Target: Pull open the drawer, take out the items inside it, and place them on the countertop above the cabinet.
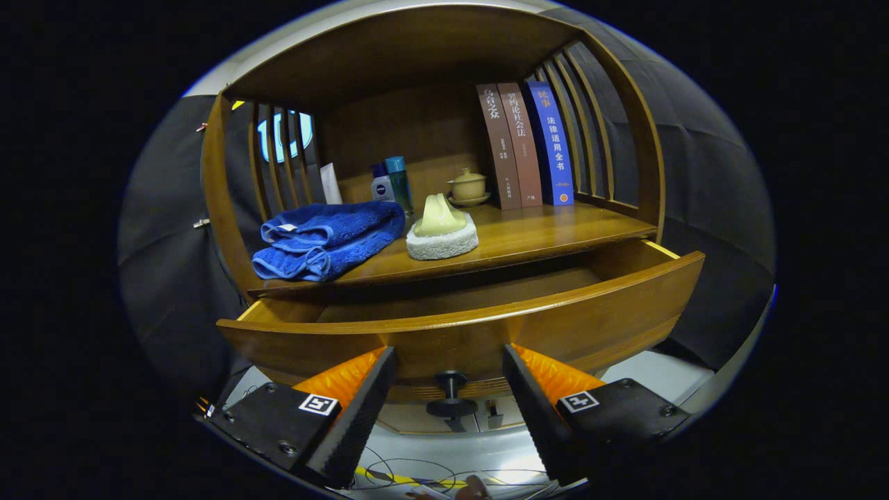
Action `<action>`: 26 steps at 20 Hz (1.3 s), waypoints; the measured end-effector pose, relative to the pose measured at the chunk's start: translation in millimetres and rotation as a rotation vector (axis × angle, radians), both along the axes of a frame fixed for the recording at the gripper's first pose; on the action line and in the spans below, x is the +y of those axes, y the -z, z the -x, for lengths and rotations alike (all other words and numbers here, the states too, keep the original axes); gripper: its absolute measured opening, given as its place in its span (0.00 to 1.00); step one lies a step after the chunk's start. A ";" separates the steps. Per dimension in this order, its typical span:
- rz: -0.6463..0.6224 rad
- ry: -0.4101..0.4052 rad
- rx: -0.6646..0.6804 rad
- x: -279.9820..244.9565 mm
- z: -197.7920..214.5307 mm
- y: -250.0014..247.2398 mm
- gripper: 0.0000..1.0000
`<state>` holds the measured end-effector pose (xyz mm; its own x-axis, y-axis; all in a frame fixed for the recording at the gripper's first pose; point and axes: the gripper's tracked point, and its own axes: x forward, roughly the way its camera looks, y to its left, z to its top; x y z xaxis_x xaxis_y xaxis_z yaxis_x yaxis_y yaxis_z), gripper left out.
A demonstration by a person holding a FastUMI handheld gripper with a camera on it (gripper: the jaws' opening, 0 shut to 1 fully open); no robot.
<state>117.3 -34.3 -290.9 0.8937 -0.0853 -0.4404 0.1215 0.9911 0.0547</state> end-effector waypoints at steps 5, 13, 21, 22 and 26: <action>-0.018 0.002 0.001 -3.0 -28.5 0.8 1.00; -0.008 0.004 0.005 -4.8 -52.5 6.5 1.00; -0.004 0.013 0.023 -7.4 -49.9 15.4 1.00; -0.005 0.024 0.037 -10.3 -47.9 18.6 1.00; -0.006 0.026 0.003 -9.8 -37.0 2.8 1.00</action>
<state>154.2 -44.1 -293.7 0.8901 -0.1055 -0.4433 0.1471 0.9873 0.0605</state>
